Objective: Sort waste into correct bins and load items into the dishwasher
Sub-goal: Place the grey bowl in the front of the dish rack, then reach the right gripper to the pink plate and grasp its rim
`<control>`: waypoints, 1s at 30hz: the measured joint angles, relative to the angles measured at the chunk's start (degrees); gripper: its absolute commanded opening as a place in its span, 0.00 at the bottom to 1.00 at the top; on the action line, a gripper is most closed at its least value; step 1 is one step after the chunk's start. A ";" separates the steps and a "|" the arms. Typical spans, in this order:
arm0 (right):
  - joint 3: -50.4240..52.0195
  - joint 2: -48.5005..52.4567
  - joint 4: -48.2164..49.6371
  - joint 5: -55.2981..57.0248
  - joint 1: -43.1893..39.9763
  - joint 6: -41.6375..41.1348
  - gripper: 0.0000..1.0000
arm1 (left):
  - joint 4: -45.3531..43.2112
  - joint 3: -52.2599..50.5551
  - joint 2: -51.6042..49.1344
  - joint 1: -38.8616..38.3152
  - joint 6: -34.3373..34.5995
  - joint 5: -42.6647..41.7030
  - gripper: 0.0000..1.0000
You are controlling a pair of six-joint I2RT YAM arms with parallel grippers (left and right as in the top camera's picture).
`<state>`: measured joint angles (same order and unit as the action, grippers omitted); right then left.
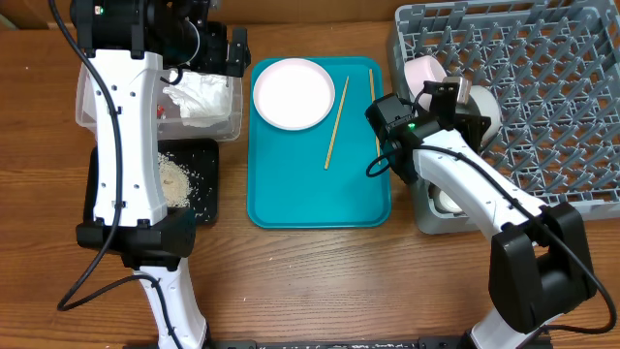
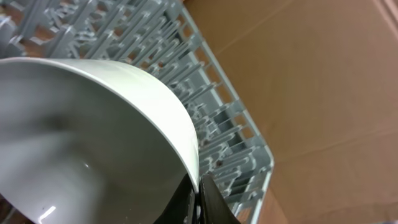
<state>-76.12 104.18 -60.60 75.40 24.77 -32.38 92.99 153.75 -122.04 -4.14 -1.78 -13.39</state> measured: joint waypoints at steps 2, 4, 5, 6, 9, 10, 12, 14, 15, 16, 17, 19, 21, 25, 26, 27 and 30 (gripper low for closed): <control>0.00 0.00 -0.07 -1.09 0.00 -0.02 0.04 | 0.00 0.00 0.00 0.00 0.00 0.00 1.00; 0.00 0.00 -0.04 -1.88 0.00 0.00 0.04 | 0.00 0.00 0.00 0.00 0.00 0.00 1.00; 0.00 0.00 -0.02 -2.12 0.00 0.02 0.04 | 0.00 0.00 0.00 0.00 0.02 0.00 1.00; 0.00 0.00 -0.02 -2.12 -0.02 0.00 0.04 | 0.00 0.00 0.00 0.00 0.00 0.00 1.00; 0.00 0.00 -0.04 -2.34 -0.02 -0.02 0.04 | 0.00 0.00 0.00 0.00 0.00 0.00 1.00; 0.00 0.00 -0.02 -2.58 -0.02 0.00 0.04 | 0.00 0.00 0.00 0.00 0.00 0.00 1.00; 0.00 0.00 0.00 -3.04 0.02 -0.02 0.04 | 0.00 0.00 0.00 0.00 0.00 0.00 1.00; 0.00 0.00 0.00 -3.96 0.33 -0.13 0.13 | 0.00 0.00 0.00 0.00 0.00 0.00 1.00; 0.00 0.00 -0.04 -4.74 0.63 -0.15 0.19 | 0.00 0.00 0.00 0.00 0.00 0.00 1.00; 0.00 0.00 -0.11 -5.75 1.11 -0.02 0.20 | 0.00 0.00 0.00 0.00 0.00 0.00 1.00; 0.00 0.00 -0.13 -6.86 1.79 0.00 0.26 | 0.00 0.00 0.00 0.00 0.00 0.00 1.00; 0.00 0.00 -0.09 -8.81 3.48 -0.13 0.34 | 0.00 0.00 0.00 0.00 0.00 0.00 1.00; 0.00 0.00 -0.15 -10.58 5.25 -0.20 0.49 | 0.00 0.00 0.00 0.00 0.00 0.00 1.00; -0.76 0.02 -0.39 -13.16 7.93 -0.31 0.68 | 0.00 0.00 0.00 0.00 0.00 0.00 1.00; -2.10 0.09 -1.14 -14.29 8.24 -0.26 0.73 | 0.00 0.00 0.00 0.00 0.02 0.00 1.00; -3.78 0.13 -1.29 -15.39 8.26 -0.13 0.76 | 0.02 0.00 0.00 0.00 0.00 -0.02 1.00; -10.56 0.24 -0.07 -22.05 7.65 1.25 0.89 | -0.02 0.00 0.00 0.00 0.02 0.00 1.00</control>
<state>-86.67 104.42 -60.66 53.34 32.42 -31.14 92.97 153.75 -122.04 -4.14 -1.76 -13.39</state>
